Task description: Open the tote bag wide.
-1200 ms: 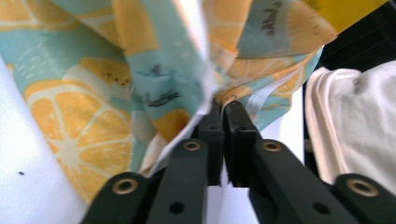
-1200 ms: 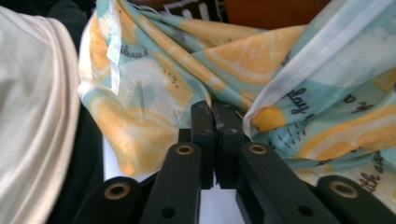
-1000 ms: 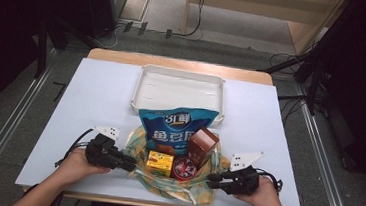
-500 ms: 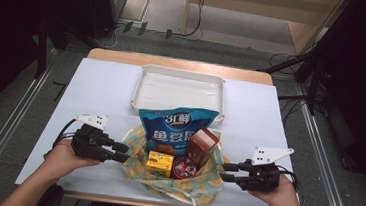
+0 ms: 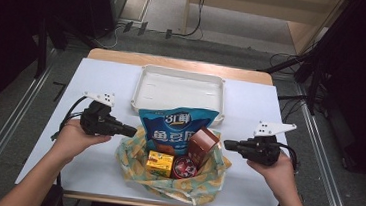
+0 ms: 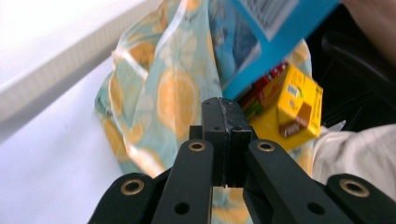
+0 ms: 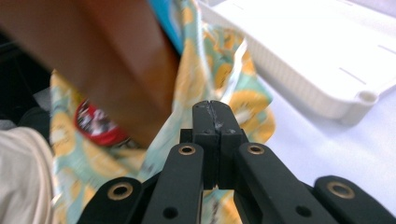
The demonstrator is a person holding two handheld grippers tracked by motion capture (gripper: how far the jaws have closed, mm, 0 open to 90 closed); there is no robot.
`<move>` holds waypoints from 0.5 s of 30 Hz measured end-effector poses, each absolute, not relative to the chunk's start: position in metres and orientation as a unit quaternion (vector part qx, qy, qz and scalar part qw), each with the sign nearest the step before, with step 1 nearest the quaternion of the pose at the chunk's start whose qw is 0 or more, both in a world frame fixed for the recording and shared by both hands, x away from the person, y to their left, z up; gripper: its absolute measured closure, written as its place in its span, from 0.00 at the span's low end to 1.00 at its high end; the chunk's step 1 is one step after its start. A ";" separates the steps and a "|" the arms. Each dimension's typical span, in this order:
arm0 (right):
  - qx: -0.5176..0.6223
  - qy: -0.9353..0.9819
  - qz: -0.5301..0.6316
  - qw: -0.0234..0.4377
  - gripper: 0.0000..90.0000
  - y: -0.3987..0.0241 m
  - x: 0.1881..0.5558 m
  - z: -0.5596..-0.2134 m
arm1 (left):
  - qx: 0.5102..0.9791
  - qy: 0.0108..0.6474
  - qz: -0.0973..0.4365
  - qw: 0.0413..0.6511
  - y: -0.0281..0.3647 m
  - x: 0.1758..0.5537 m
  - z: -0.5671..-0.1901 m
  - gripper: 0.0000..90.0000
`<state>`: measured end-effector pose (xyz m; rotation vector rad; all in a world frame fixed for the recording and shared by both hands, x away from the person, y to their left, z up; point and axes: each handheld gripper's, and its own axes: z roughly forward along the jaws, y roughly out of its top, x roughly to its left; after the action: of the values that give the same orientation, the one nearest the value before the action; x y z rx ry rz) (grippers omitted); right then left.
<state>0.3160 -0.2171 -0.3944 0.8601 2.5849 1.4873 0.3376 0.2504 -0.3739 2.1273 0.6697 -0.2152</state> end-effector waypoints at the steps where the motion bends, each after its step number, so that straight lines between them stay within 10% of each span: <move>1: 0.281 0.832 0.478 0.019 1.00 -0.215 0.320 -0.393 | 0.854 0.267 -0.086 0.438 0.249 0.340 -0.373 1.00; 15: 0.271 0.828 0.491 0.027 1.00 -0.190 0.354 -0.381 | 0.842 0.268 -0.087 0.460 0.228 0.372 -0.365 1.00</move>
<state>0.3543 -0.1905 -0.3807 0.8377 2.5574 1.5155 0.3719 0.2277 -0.3652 2.0726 0.6587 -0.2148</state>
